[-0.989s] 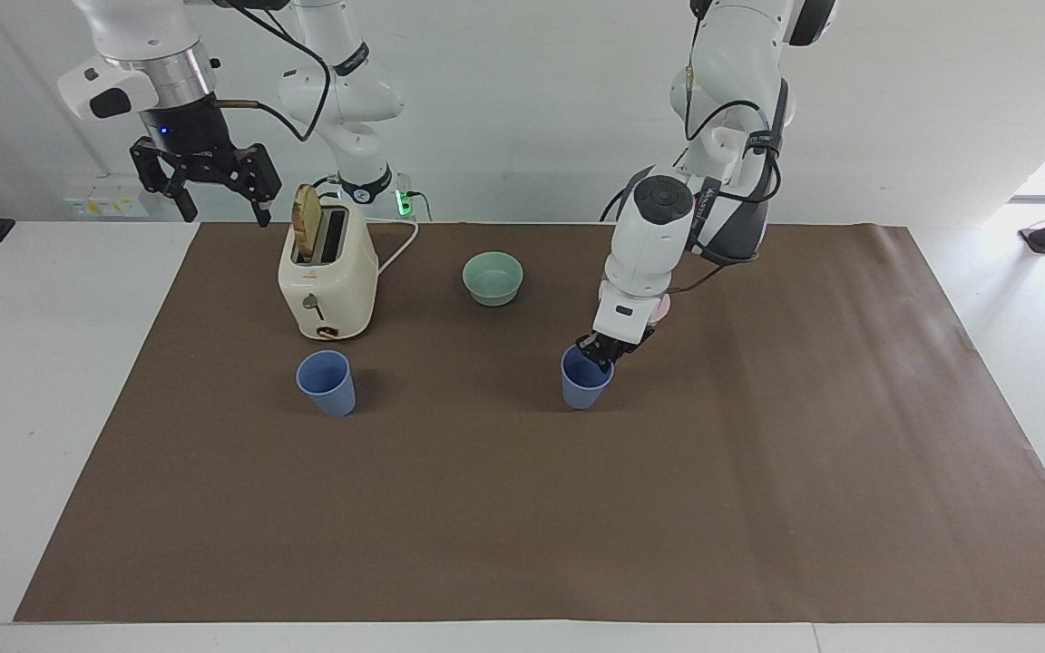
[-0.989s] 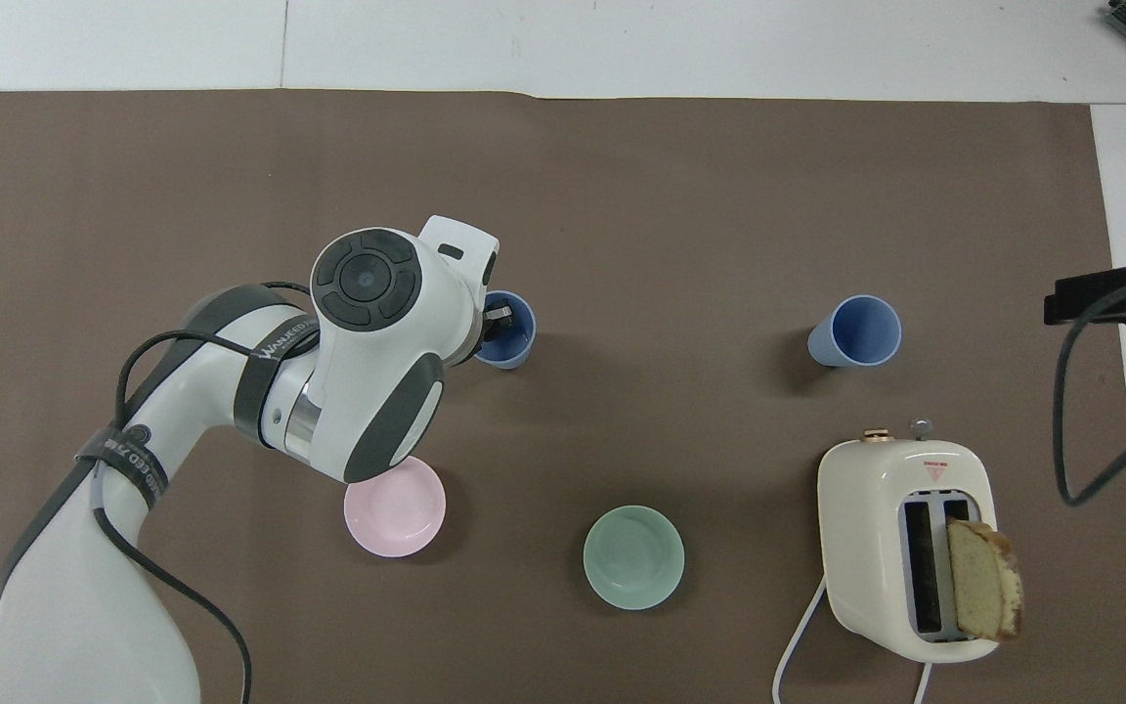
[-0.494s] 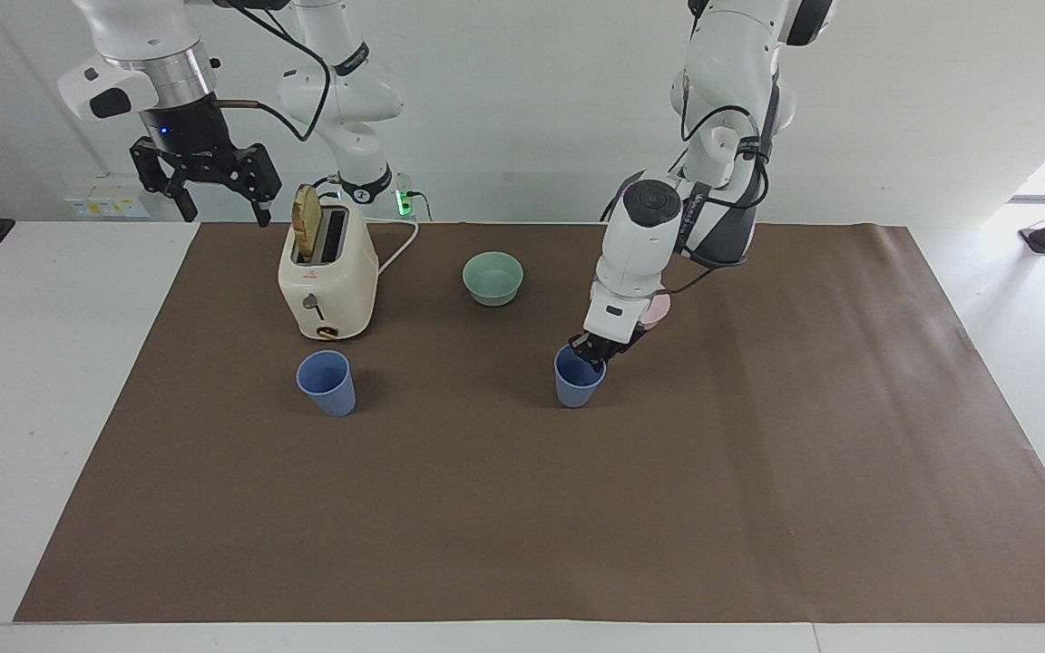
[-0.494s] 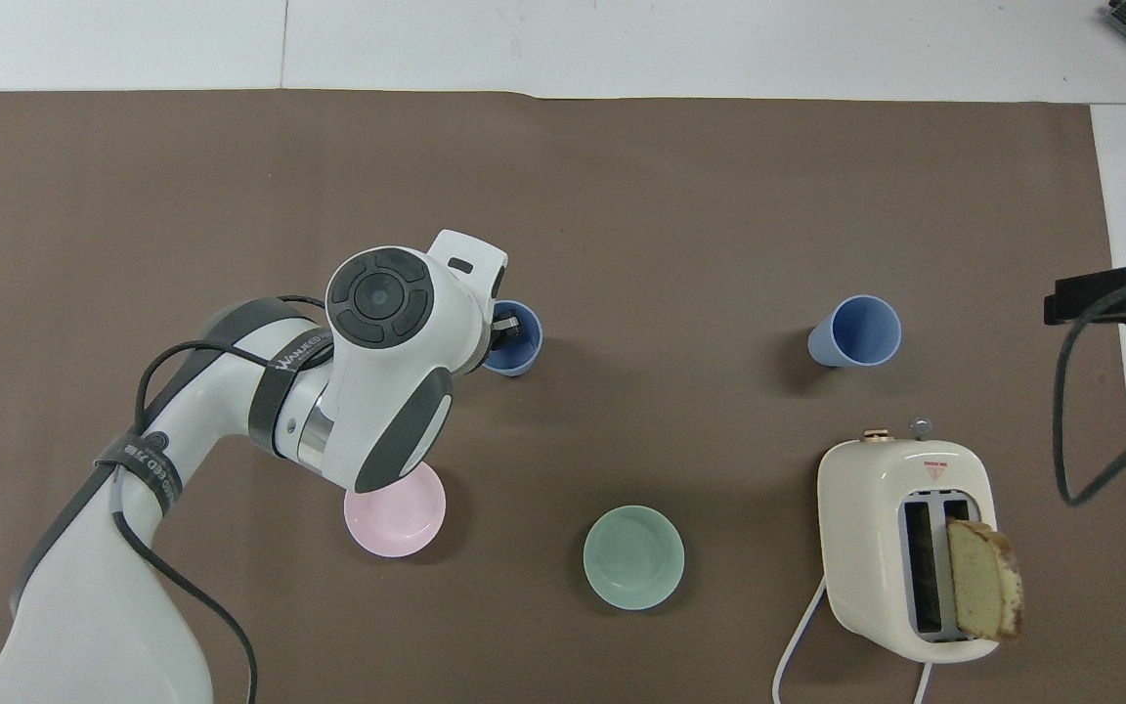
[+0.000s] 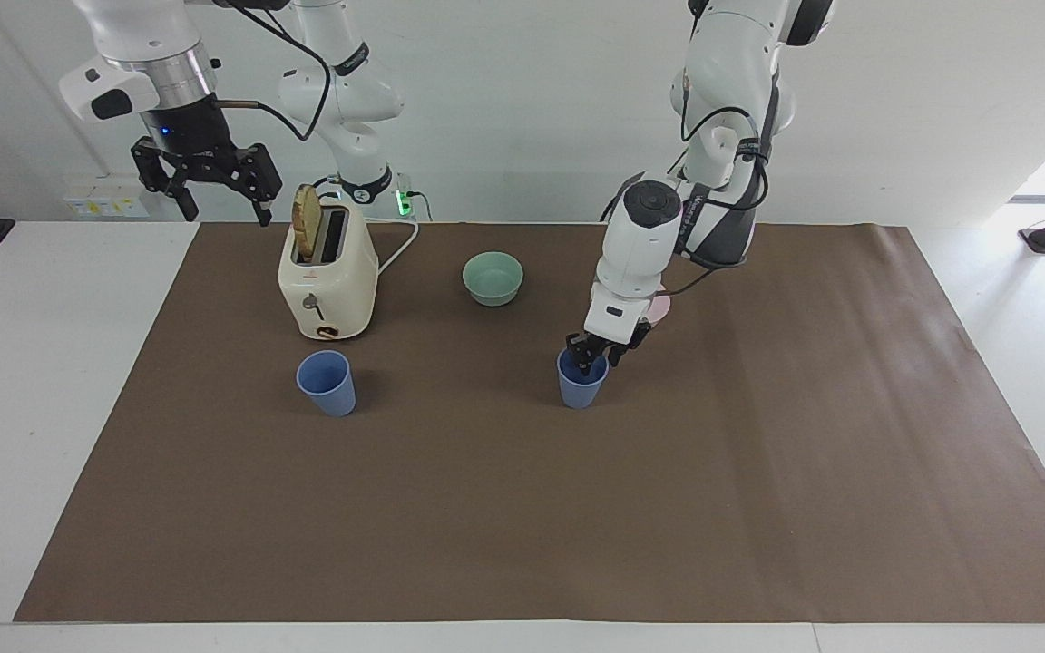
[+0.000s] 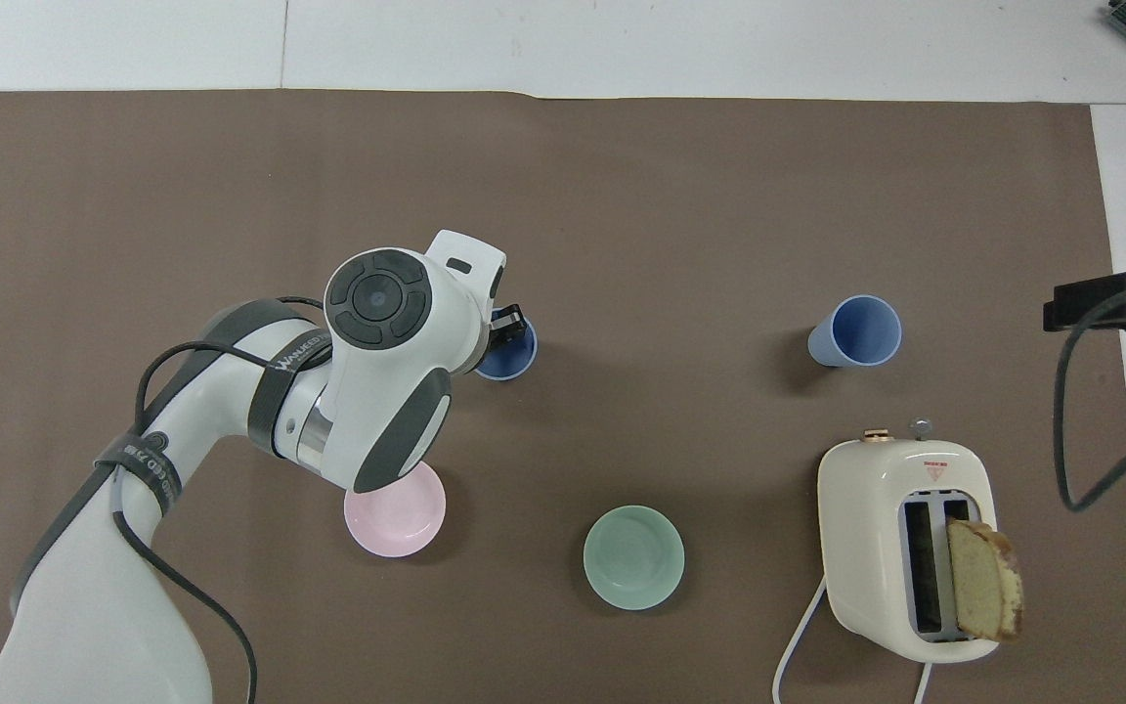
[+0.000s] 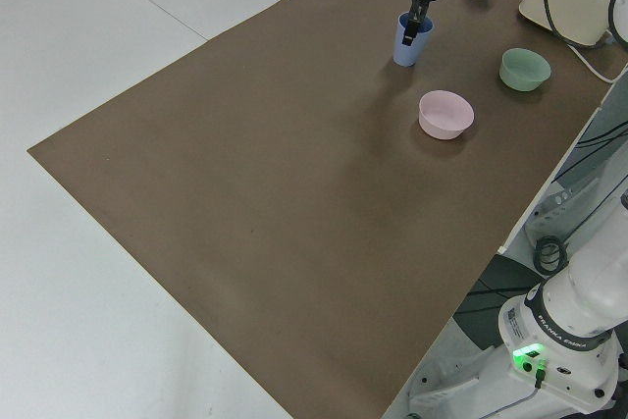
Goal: Stack blue cups with both arms
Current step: 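Set the blue cup down and open the left gripper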
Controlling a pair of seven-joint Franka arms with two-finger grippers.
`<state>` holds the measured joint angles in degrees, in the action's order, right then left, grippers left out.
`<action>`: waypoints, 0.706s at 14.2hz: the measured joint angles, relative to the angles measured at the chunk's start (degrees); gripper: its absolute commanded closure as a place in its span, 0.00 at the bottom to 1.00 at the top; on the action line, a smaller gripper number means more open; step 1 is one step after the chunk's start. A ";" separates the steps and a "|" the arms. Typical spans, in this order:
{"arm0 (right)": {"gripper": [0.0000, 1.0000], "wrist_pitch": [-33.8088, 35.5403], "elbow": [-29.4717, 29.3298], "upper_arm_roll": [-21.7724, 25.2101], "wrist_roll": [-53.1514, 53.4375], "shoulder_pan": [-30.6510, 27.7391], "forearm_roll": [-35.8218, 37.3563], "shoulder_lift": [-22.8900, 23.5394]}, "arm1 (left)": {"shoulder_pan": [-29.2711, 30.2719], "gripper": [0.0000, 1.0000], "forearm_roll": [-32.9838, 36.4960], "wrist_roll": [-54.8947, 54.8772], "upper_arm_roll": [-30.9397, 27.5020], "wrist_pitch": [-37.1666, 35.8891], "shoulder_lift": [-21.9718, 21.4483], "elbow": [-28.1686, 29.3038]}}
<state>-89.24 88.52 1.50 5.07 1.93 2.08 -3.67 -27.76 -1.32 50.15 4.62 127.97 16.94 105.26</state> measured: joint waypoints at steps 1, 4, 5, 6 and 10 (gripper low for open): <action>0.00 0.06 0.01 0.00 0.00 0.00 0.00 -0.02 | 0.02 0.00 0.01 0.00 -0.32 -0.10 -0.19 -0.05; 0.00 -0.27 0.78 0.00 0.00 0.00 -0.86 -0.03 | 0.48 0.00 0.82 -0.13 -1.69 -1.11 -1.66 -0.95; 0.00 -1.58 1.78 0.00 0.00 0.00 -0.96 -0.01 | 1.04 0.00 1.73 -0.49 -2.16 -1.97 -2.71 -1.33; 0.00 -3.22 3.01 0.00 0.00 0.00 -0.97 0.07 | 1.96 0.00 2.24 -1.48 -2.34 -3.13 -4.05 -1.60; 0.00 -9.45 6.94 0.02 0.00 -0.02 -0.97 1.99 | 8.17 0.00 2.39 -13.04 -2.61 -12.20 -10.83 -1.89</action>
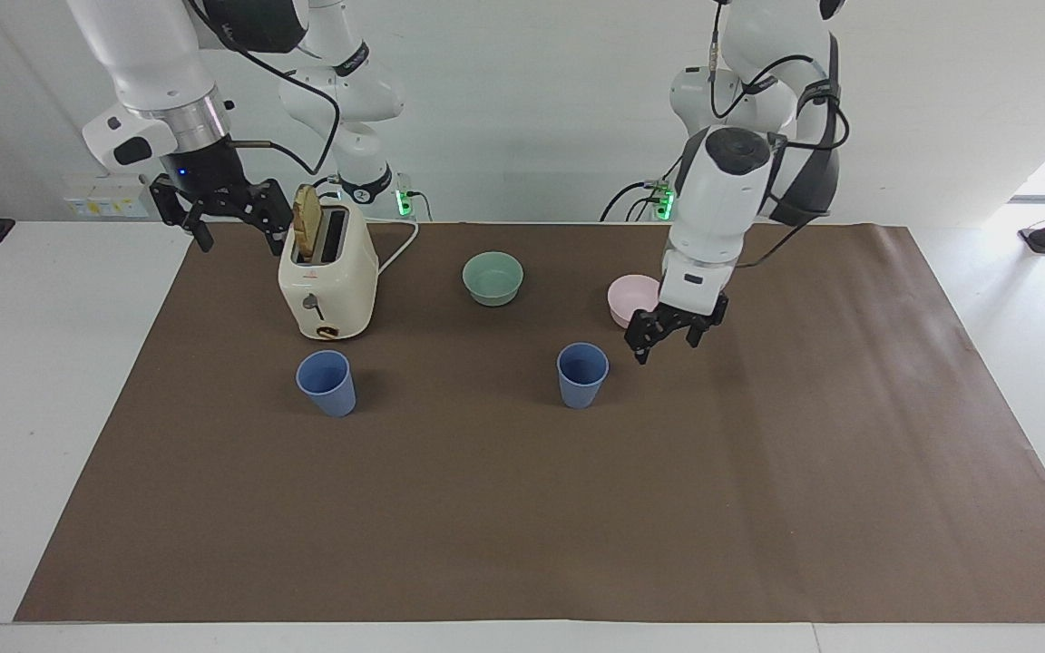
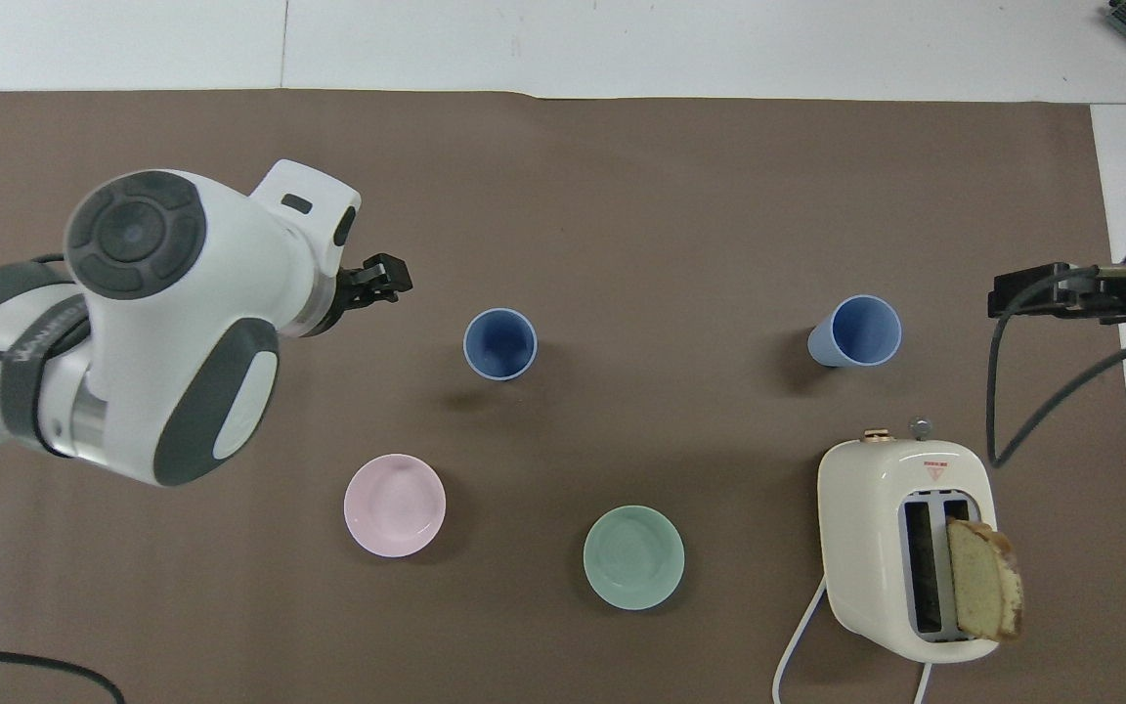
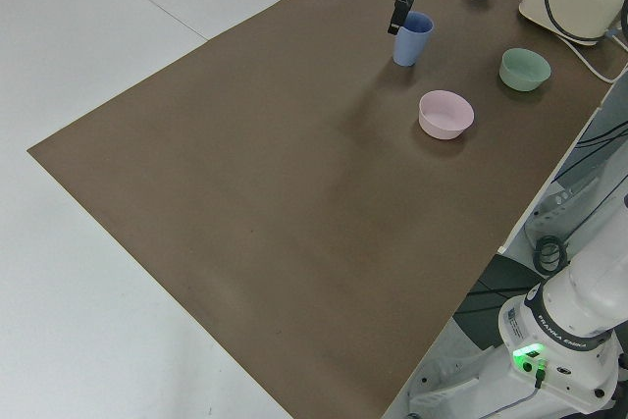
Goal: Stack blue cups with both arms
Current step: 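Set the blue cup down and open the left gripper, then withdraw the left gripper while the right gripper reaches the other blue cup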
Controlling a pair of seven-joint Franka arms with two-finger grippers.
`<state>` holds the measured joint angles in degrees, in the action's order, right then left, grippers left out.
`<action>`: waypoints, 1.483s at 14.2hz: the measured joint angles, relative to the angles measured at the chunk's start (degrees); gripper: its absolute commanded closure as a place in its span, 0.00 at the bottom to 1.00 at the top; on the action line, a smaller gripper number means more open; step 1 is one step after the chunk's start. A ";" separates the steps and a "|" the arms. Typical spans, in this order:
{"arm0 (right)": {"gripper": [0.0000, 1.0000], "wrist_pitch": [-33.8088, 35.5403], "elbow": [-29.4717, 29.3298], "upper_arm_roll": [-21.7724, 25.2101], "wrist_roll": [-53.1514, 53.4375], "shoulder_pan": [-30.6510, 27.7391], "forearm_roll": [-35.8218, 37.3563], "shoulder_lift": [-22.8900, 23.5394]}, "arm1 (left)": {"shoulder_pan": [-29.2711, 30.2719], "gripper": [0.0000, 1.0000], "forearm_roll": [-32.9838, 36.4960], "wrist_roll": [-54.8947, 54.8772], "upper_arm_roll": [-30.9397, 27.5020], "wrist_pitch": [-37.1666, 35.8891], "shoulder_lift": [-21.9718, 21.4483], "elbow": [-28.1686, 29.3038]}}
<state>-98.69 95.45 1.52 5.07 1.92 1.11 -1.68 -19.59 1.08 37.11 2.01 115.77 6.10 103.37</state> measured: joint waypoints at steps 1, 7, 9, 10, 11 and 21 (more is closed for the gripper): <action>0.00 -1.97 0.96 0.04 0.00 -0.04 0.00 0.70 | 1.76 0.00 0.00 -4.06 -0.05 -2.30 -1.47 0.01; 0.00 -11.90 5.97 0.43 0.00 -0.15 -0.01 7.27 | 8.66 0.00 -0.01 -22.65 -0.16 -9.66 -4.98 0.10; 0.00 -17.02 8.28 0.45 0.00 -0.14 -0.01 9.30 | 11.44 0.00 -0.34 -27.81 -0.19 -11.20 -5.81 0.12; 0.00 -18.46 9.09 0.43 0.00 -0.09 -0.01 9.89 | 12.99 0.00 -0.49 -30.43 -0.23 -11.80 -6.23 0.12; 0.00 -19.09 9.57 0.37 0.00 -0.04 -0.01 10.23 | 14.42 0.00 -0.59 -33.07 -0.28 -12.71 -6.75 0.12; 0.00 -19.23 13.94 0.42 -0.01 -0.91 -0.03 10.65 | 17.21 0.00 -0.74 -39.26 0.00 -28.48 -11.99 -11.66</action>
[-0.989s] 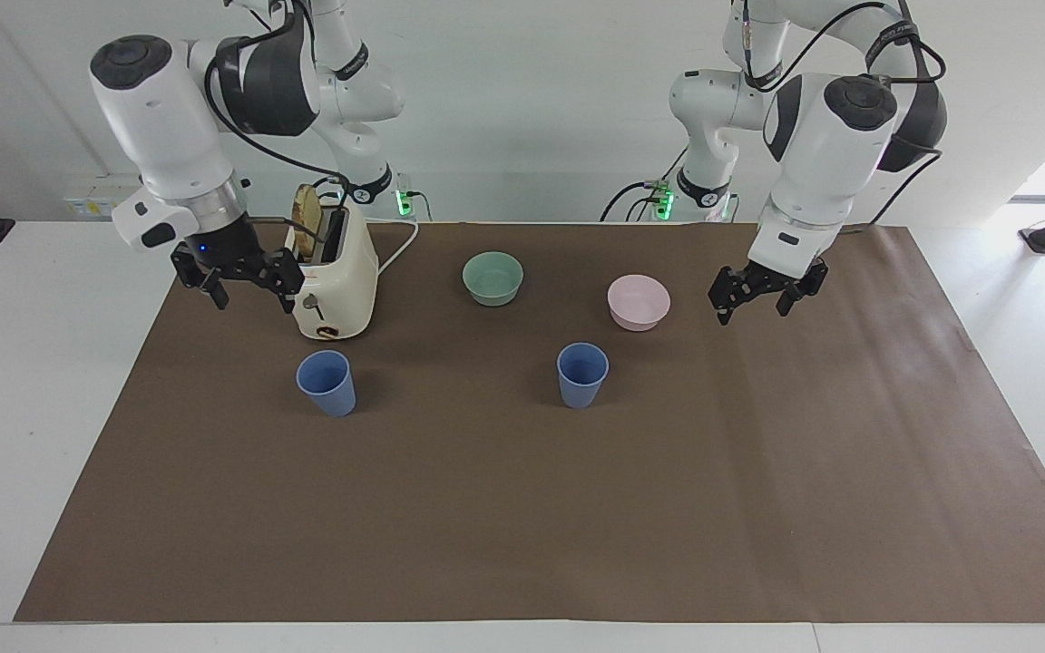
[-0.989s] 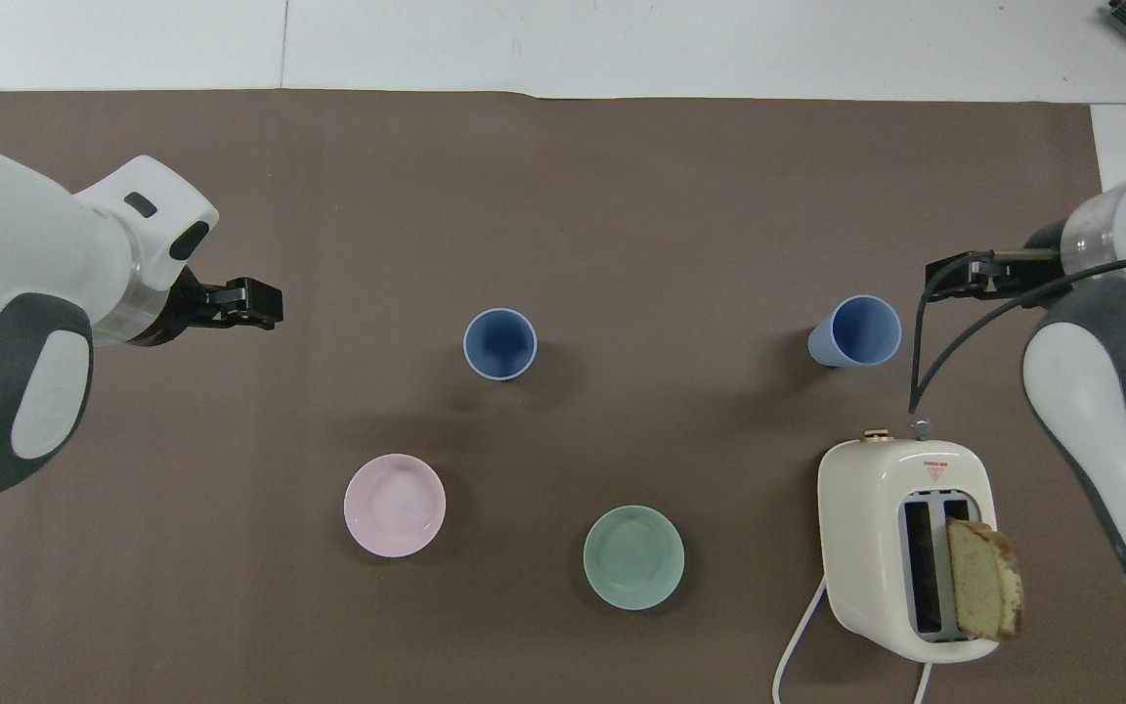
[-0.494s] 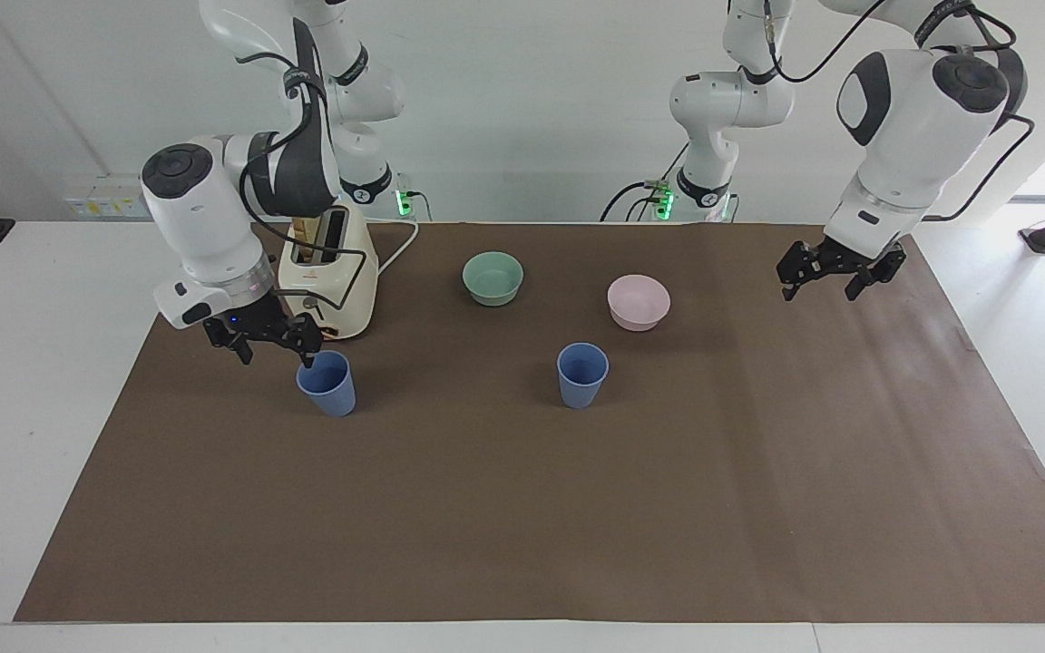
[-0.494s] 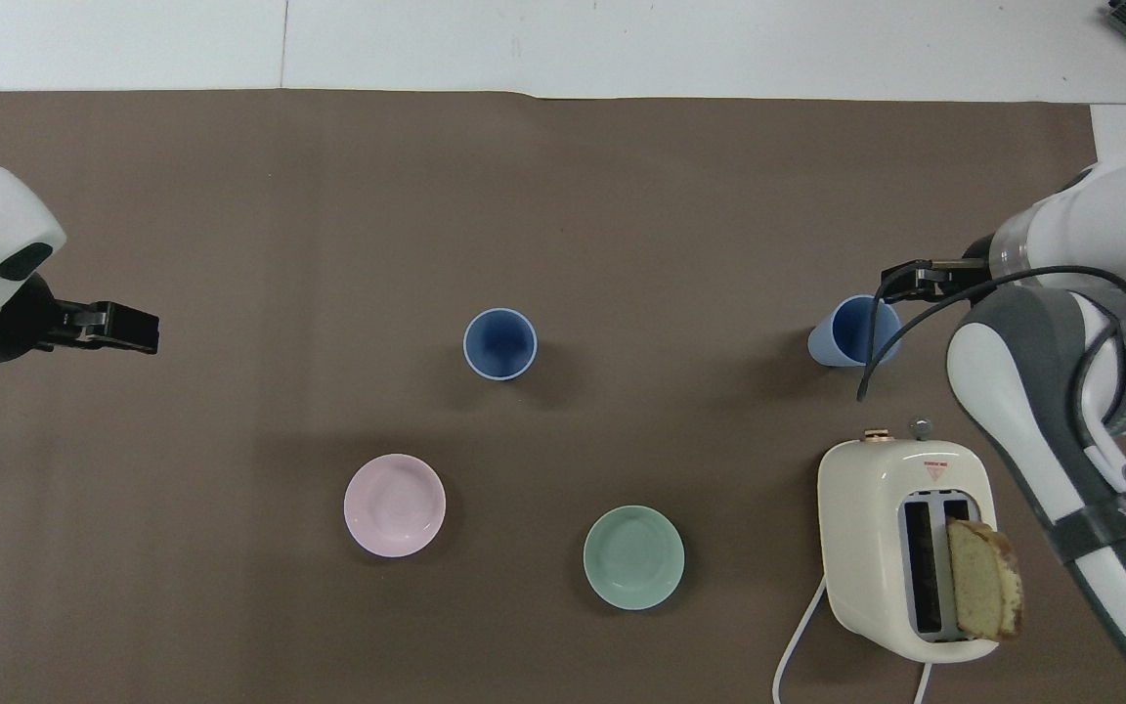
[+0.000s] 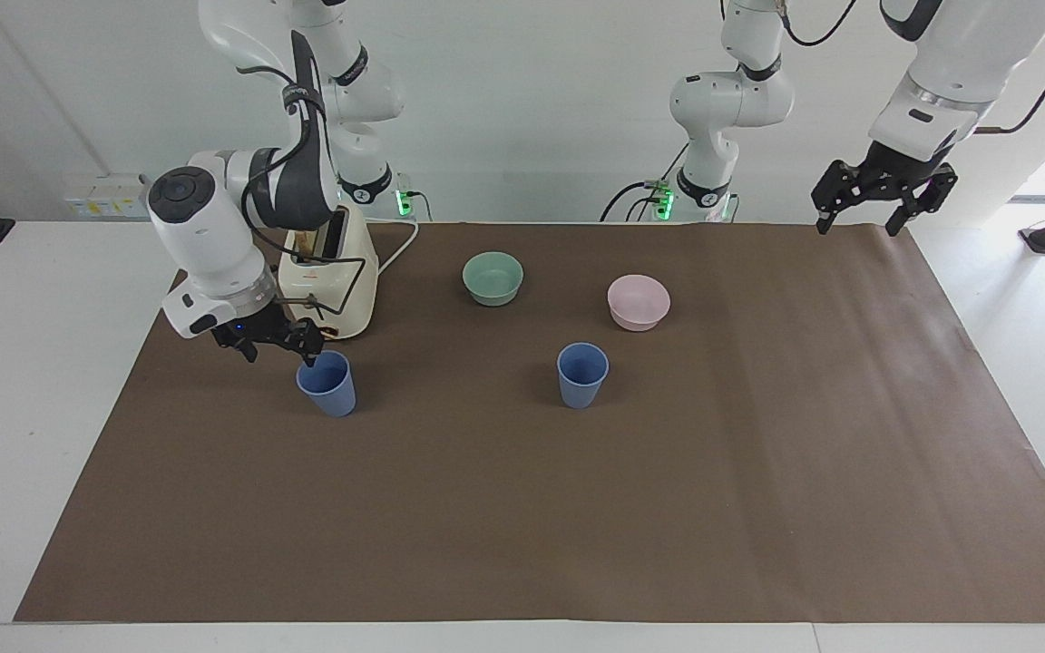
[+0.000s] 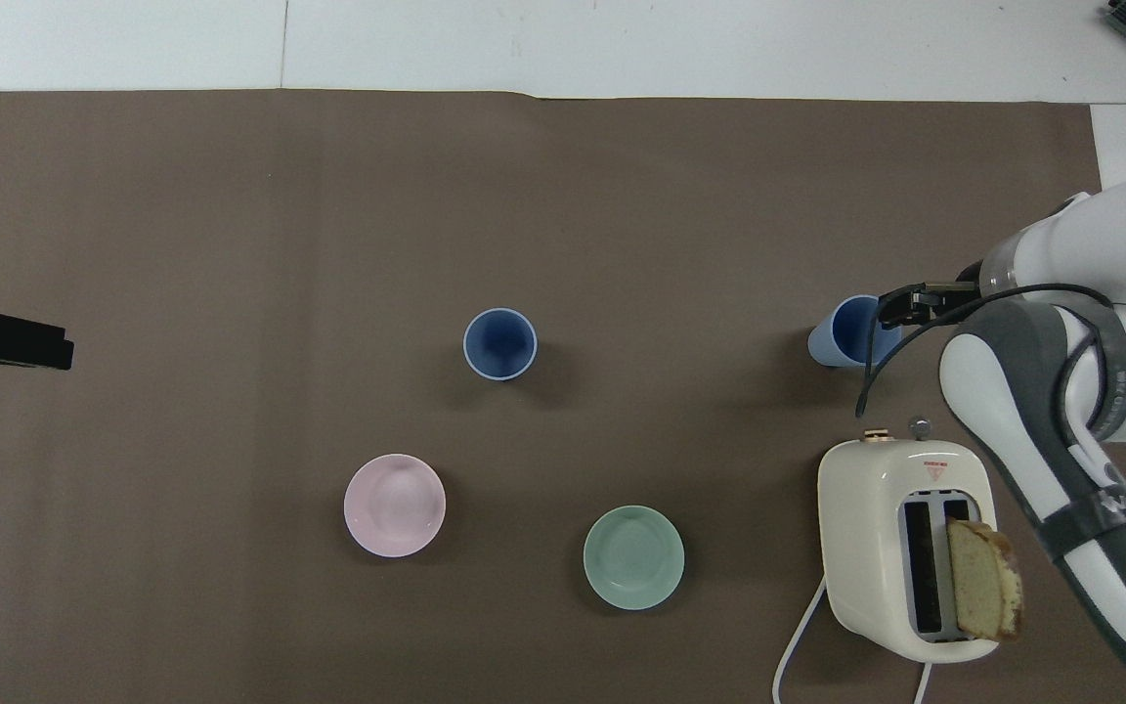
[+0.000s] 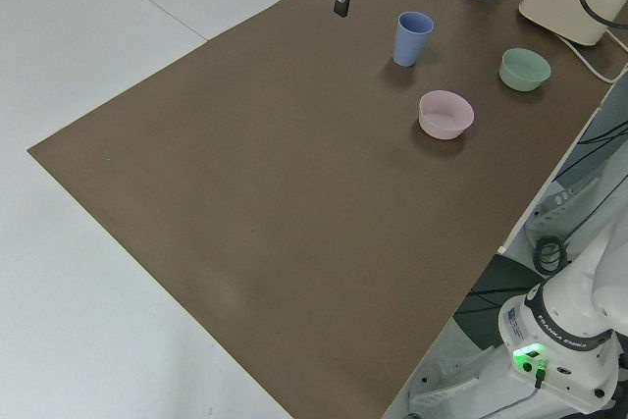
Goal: Stack blue cups with both arms
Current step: 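Withdraw the left gripper while the right gripper reaches the other blue cup, then close the right gripper on the blue cup nearest it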
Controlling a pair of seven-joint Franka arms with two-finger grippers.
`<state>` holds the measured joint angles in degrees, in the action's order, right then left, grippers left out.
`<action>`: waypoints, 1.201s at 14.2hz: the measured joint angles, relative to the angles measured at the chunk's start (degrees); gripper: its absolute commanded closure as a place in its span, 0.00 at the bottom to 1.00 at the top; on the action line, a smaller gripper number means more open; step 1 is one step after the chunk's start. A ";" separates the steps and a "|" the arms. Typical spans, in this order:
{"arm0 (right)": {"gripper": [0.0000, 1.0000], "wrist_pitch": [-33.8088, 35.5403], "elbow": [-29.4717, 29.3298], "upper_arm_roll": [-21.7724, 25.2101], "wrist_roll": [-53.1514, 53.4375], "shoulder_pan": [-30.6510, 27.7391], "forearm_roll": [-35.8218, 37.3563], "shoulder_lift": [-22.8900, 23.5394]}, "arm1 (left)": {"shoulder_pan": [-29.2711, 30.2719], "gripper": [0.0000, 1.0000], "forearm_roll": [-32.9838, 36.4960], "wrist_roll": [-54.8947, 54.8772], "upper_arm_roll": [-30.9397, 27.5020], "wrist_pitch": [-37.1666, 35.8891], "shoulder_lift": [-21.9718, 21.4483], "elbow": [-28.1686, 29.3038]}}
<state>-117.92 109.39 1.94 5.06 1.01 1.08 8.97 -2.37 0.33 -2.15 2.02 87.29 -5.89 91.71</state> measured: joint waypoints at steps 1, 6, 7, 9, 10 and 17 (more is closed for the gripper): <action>0.00 0.00 0.55 0.00 -0.04 0.00 0.00 0.03 | 0.00 0.00 -0.02 0.00 0.13 -1.29 0.00 -1.16; 0.00 -0.34 2.19 -0.13 -0.33 0.10 0.00 0.17 | 0.00 0.00 -1.39 0.00 -0.10 -3.18 0.05 -2.48; 0.00 -0.34 2.58 -0.09 -0.80 0.08 0.00 0.30 | 0.00 0.00 -1.51 0.00 -0.09 -3.54 0.04 -2.50; 0.00 -0.42 3.07 -0.07 -1.25 0.07 0.00 0.57 | 0.00 0.00 -1.56 0.00 0.03 -4.47 0.04 -2.54; 0.00 -0.44 3.14 -0.07 -1.74 0.07 0.00 0.60 | 0.00 0.00 -1.57 0.00 0.06 -4.94 0.04 -2.55; 0.35 -4.51 4.03 0.05 -8.02 -0.24 -0.04 0.97 | 0.00 0.00 -1.57 0.37 0.07 -5.66 -0.31 -2.57</action>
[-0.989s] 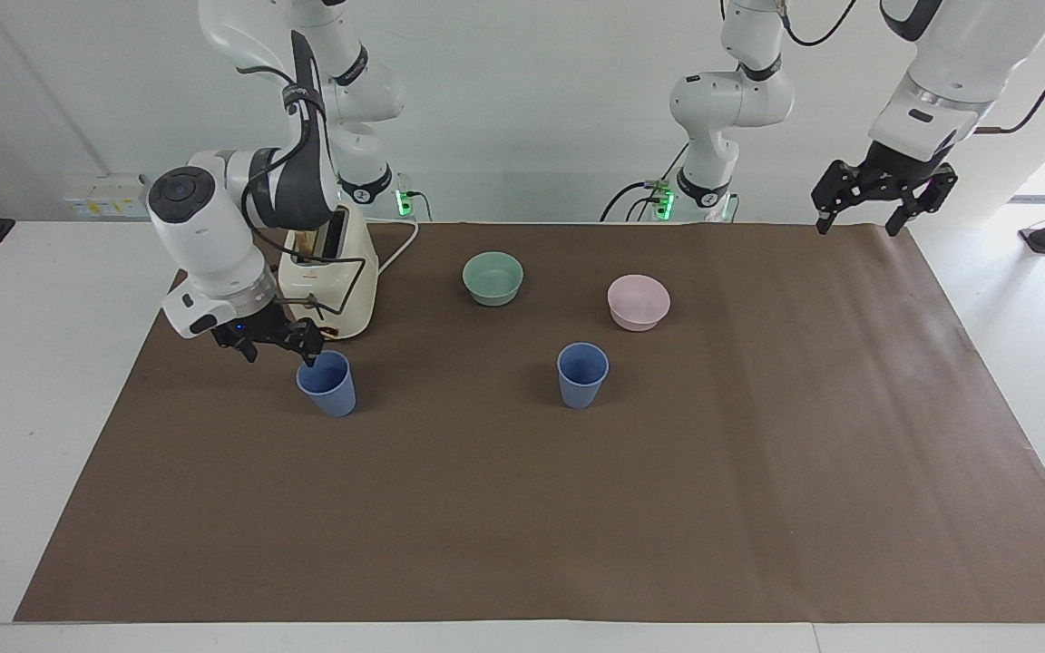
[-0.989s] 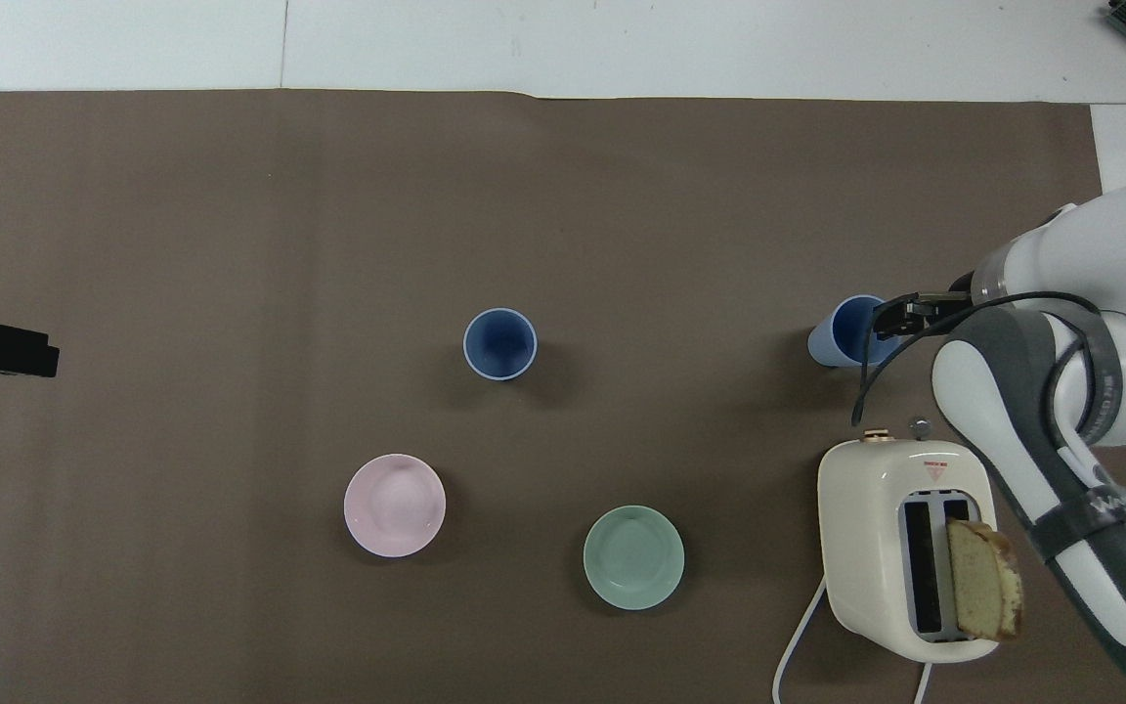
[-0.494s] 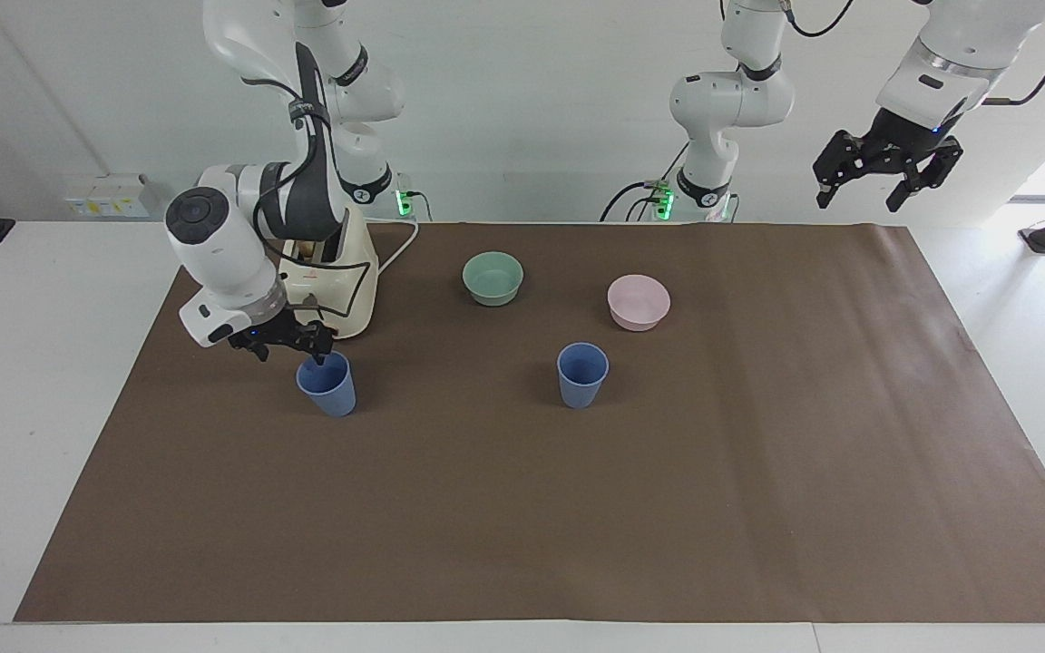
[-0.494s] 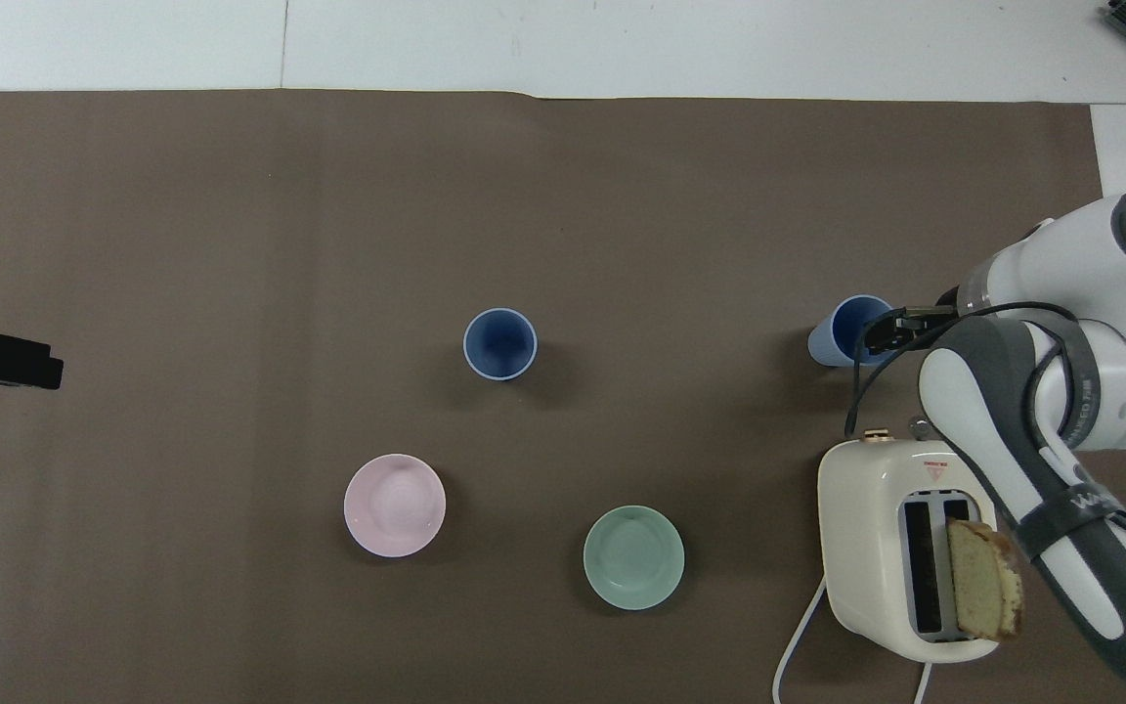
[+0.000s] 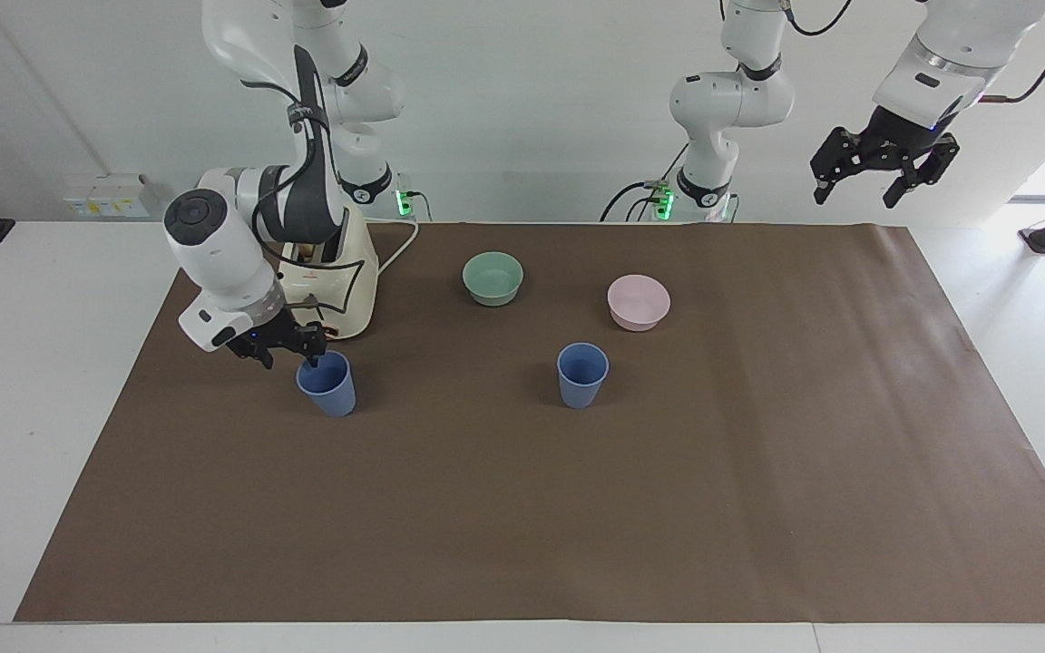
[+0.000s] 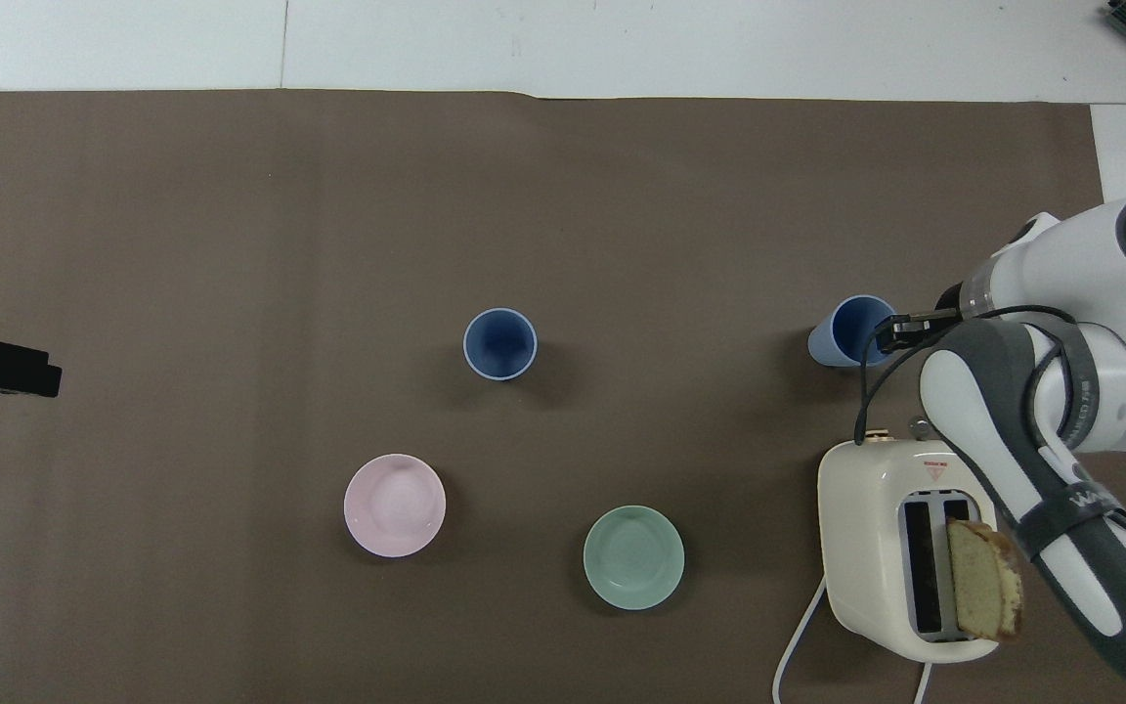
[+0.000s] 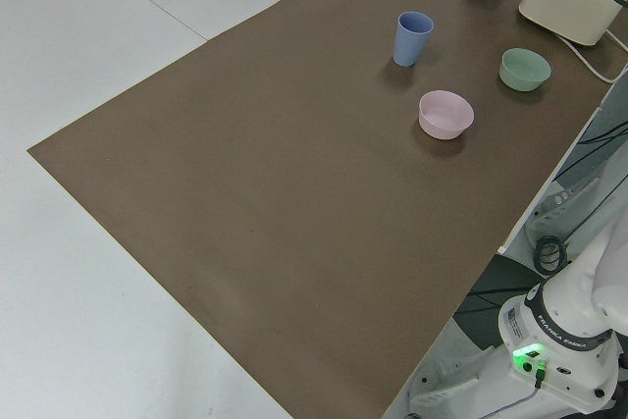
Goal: Stack blue cups with both arms
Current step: 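Close the right gripper on the blue cup nearest it, then lift and carry the blue cup with the right gripper over the placed cup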
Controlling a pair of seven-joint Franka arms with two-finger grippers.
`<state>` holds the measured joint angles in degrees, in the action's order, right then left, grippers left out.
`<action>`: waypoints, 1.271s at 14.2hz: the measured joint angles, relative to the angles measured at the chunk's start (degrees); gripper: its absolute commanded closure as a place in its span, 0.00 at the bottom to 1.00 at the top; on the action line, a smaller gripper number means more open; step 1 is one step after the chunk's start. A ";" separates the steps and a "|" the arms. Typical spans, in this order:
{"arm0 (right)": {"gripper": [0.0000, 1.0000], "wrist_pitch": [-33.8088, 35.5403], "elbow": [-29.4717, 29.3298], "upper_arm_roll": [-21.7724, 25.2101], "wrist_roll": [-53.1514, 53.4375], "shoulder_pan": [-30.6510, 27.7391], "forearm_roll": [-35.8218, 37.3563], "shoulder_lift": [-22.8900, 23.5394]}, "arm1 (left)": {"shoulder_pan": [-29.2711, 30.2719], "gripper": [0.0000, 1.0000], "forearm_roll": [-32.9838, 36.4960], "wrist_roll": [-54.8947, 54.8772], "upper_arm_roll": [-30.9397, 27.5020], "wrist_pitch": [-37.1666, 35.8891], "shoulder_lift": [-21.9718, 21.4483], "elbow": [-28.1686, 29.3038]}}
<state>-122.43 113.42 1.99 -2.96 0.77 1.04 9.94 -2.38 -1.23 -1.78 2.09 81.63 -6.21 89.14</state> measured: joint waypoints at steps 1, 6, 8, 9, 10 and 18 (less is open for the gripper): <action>0.37 -1.17 0.21 0.00 0.00 0.00 -0.17 0.50 | 0.00 0.00 0.00 0.20 -0.02 -0.11 -0.05 0.00; 1.00 -2.52 0.37 -0.12 0.01 0.13 -2.22 1.78 | 0.00 0.00 0.00 0.31 -0.03 -0.48 -0.48 0.18; 1.00 -2.52 0.34 -0.13 0.46 0.14 -3.69 1.78 | 0.00 0.00 0.00 0.31 -0.03 -0.49 -0.57 0.18; 1.00 -2.50 0.20 -0.13 1.41 0.19 -4.37 1.74 | 0.00 0.00 0.00 0.31 -0.03 -0.50 -0.58 0.18; 1.00 -2.50 0.14 -0.14 3.08 0.26 -4.41 1.75 | 0.00 0.00 0.00 0.31 -0.03 -0.51 -0.58 0.18; 1.00 8.97 -11.62 -1.02 15.71 5.75 -4.75 0.94 | 0.00 0.00 0.00 0.31 -0.04 -0.52 -0.59 0.19</action>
<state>-113.47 101.80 0.97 12.75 6.52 -3.70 10.87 -2.38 -1.23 -1.48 2.05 81.11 -6.79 89.33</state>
